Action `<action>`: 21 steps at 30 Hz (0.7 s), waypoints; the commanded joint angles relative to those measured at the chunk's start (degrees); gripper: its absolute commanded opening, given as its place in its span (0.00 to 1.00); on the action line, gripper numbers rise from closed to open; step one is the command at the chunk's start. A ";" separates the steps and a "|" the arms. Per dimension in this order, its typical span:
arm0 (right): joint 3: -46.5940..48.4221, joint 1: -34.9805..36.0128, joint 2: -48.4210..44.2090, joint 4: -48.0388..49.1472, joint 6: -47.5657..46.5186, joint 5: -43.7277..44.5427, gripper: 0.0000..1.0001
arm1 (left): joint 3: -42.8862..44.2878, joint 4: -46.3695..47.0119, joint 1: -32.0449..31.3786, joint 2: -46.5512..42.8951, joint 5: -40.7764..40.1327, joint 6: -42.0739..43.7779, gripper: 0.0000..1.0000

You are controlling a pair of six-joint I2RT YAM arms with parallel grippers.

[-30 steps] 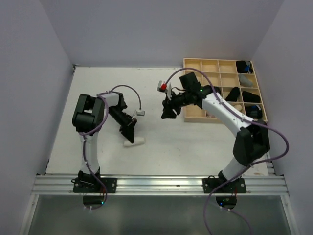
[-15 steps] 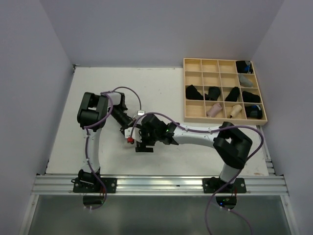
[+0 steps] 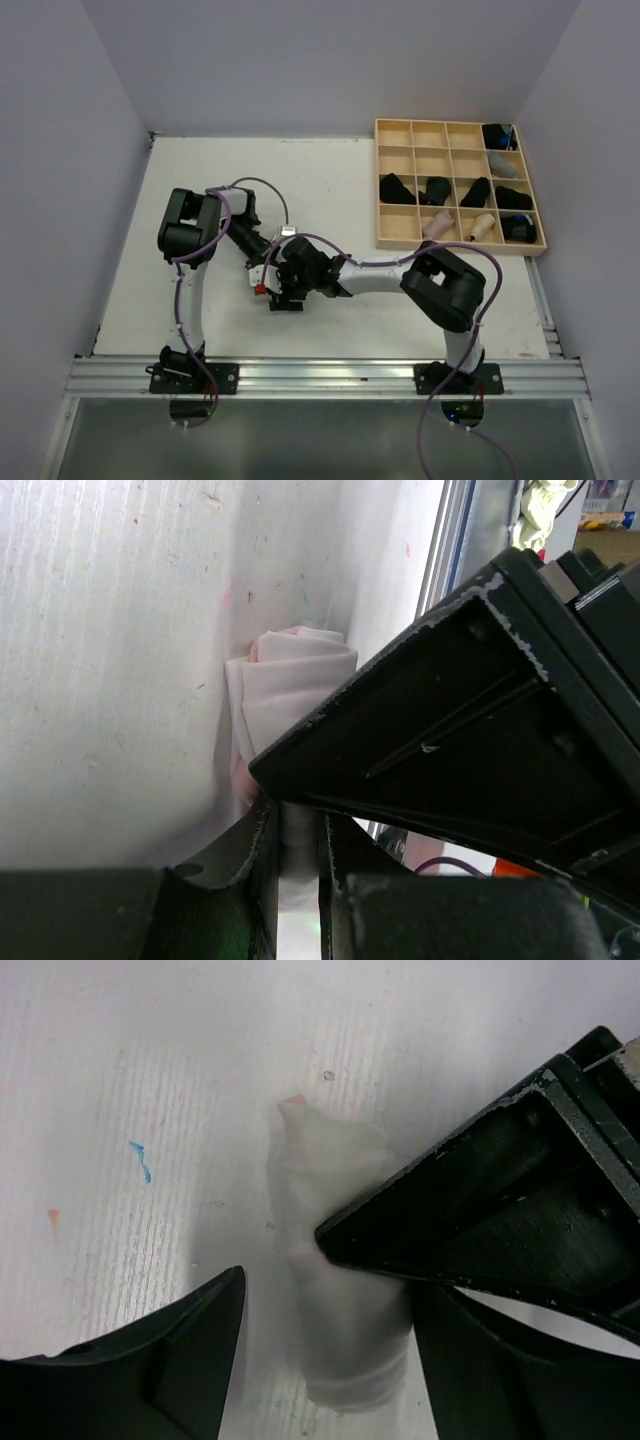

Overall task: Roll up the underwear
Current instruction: Place the rolled underwear into the container

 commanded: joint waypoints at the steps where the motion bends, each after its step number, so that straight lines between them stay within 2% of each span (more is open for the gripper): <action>1: 2.54 -0.64 2.65 1.21 -1.32 -3.41 0.68 | -0.84 9.24 0.25 2.01 -6.73 2.03 0.02; 4: 4.03 -1.43 4.41 -0.37 -1.85 -4.81 0.60 | -1.10 9.06 0.25 2.01 -6.73 2.47 0.05; 5: 4.56 -1.70 4.77 -0.99 -2.11 -5.08 0.54 | -1.19 8.97 0.25 1.92 -6.64 2.64 0.07; 8: 5.88 -1.96 6.26 -3.36 -3.25 -6.13 0.50 | -1.02 8.62 0.25 1.92 -6.12 3.08 0.12; 10: 6.58 -2.05 6.79 -6.08 -4.13 -7.18 0.44 | -0.84 8.71 0.25 1.83 -5.85 3.09 0.15; 11: 6.85 -2.14 7.05 -7.14 -5.18 -8.50 0.36 | -0.49 8.80 0.25 1.74 -5.76 3.09 0.18; 13: 7.03 -2.23 6.97 -10.12 -6.32 -10.08 0.28 | -0.23 9.32 0.43 1.13 -5.41 2.74 0.25; 14: 7.20 -2.23 6.79 -11.62 -6.94 -11.48 0.17 | 0.30 9.50 0.60 0.78 -4.63 2.65 0.27; 17: 7.38 -2.40 6.27 -16.45 -7.56 -13.77 0.00 | 1.79 10.29 1.57 -0.98 -3.13 1.86 0.39; 20: 6.50 -2.67 4.95 -18.92 -7.47 -13.96 0.00 | 3.81 12.22 3.15 -3.96 -1.55 -0.15 0.55; 21: 5.80 -2.75 3.73 -19.97 -7.30 -13.87 0.00 | 4.17 13.36 3.68 -5.01 -0.94 -0.86 0.57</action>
